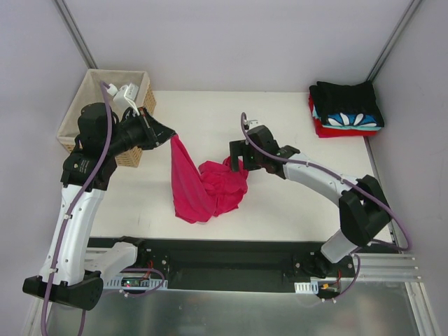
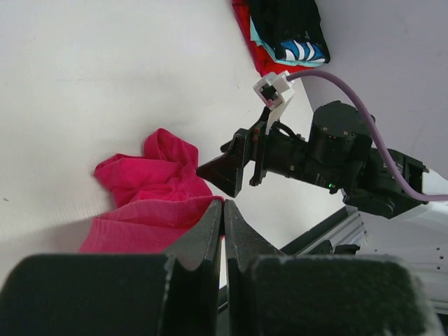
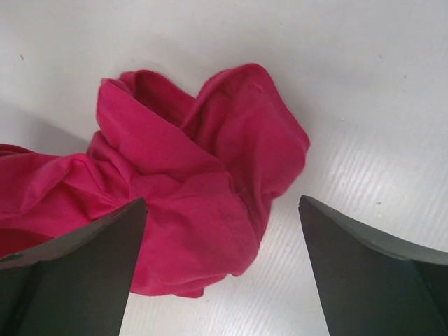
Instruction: Fold and stack the t-shirts
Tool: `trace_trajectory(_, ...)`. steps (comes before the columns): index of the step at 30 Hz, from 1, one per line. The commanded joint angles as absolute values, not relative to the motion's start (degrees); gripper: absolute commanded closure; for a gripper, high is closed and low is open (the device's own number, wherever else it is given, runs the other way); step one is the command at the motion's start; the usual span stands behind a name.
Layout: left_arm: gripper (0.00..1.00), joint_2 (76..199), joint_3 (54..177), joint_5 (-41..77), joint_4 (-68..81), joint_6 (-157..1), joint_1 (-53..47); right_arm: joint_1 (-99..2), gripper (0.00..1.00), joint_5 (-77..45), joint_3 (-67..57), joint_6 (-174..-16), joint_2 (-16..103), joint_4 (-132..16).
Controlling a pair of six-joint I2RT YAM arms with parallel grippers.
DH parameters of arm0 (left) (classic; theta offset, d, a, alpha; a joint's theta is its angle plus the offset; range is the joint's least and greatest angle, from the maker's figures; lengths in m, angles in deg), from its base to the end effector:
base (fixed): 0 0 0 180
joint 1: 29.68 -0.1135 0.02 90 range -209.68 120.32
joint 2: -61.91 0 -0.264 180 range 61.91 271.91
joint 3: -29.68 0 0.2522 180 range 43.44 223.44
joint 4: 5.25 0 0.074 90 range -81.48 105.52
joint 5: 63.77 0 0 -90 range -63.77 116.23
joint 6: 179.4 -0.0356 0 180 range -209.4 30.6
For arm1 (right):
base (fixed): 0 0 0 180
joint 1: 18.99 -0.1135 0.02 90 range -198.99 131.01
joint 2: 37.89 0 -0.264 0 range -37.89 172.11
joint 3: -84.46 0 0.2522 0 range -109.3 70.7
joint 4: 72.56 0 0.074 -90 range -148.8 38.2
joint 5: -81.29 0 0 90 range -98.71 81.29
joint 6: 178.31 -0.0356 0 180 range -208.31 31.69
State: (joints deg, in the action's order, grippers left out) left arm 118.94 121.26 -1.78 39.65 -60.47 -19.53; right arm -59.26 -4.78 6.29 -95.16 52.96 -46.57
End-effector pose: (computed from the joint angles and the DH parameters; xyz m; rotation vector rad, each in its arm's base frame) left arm 0.1819 -0.0495 0.4591 0.0750 1.8206 -0.9169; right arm 0.2728 0.2279 0.2537 -0.6166 2.1841 0.3645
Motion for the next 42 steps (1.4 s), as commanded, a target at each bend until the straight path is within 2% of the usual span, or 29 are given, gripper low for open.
trace_trajectory(1,1.0,118.2,121.4,-0.9,38.4,-62.1,-19.3,-60.0,0.07,-7.9,1.9,-95.3,56.1,-48.1)
trace_trajectory(10,1.0,117.9,121.1,0.0,38.9,-62.3,-19.3,-62.0,0.13,-10.2,2.3,-97.0,60.2,-50.0)
trace_trajectory(13,1.0,117.7,121.1,0.4,39.0,-62.6,-19.3,-62.1,0.19,-10.5,2.1,-97.3,61.3,-50.5)
trace_trajectory(16,1.0,117.6,121.1,0.7,39.3,-62.9,-19.3,-62.1,0.35,-10.6,1.8,-97.4,61.9,-50.5)
trace_trajectory(18,1.0,117.5,121.2,0.8,39.5,-63.0,-19.3,-62.1,0.41,-10.6,1.7,-97.4,62.4,-50.5)
trace_trajectory(19,1.0,117.6,121.2,1.1,39.5,-63.0,-19.3,-62.1,0.49,-10.6,1.7,-97.5,62.5,-50.5)
trace_trajectory(21,1.0,117.6,121.4,1.1,39.7,-63.2,-19.4,-62.1,0.56,-10.4,1.8,-97.6,62.7,-50.5)
trace_trajectory(24,1.0,117.7,121.5,1.3,39.9,-63.3,-19.3,-62.1,0.72,-9.7,2.2,-97.6,62.3,-50.6)
trace_trajectory(25,1.0,117.6,121.6,1.3,39.9,-63.4,-19.3,-62.1,0.85,-9.2,2.3,-97.5,62.2,-50.5)
trace_trajectory(27,1.0,117.7,121.5,1.3,40.0,-63.4,-19.3,-62.1,0.99,-9.1,2.9,-97.4,61.0,-50.2)
trace_trajectory(32,1.0,117.2,121.6,1.1,40.1,-63.1,-19.3,-62.9,0.99,0.5,4.4,-94.1,53.8,-48.3)
trace_trajectory(35,1.0,116.4,122.2,0.4,40.1,-62.8,-19.3,-64.3,0.99,7.7,3.2,-89.4,45.5,-45.7)
trace_trajectory(42,1.0,113.1,124.7,-2.9,39.5,-62.9,-19.3,-69.3,0.99,16.4,-6.4,-76.5,27.6,-43.9)
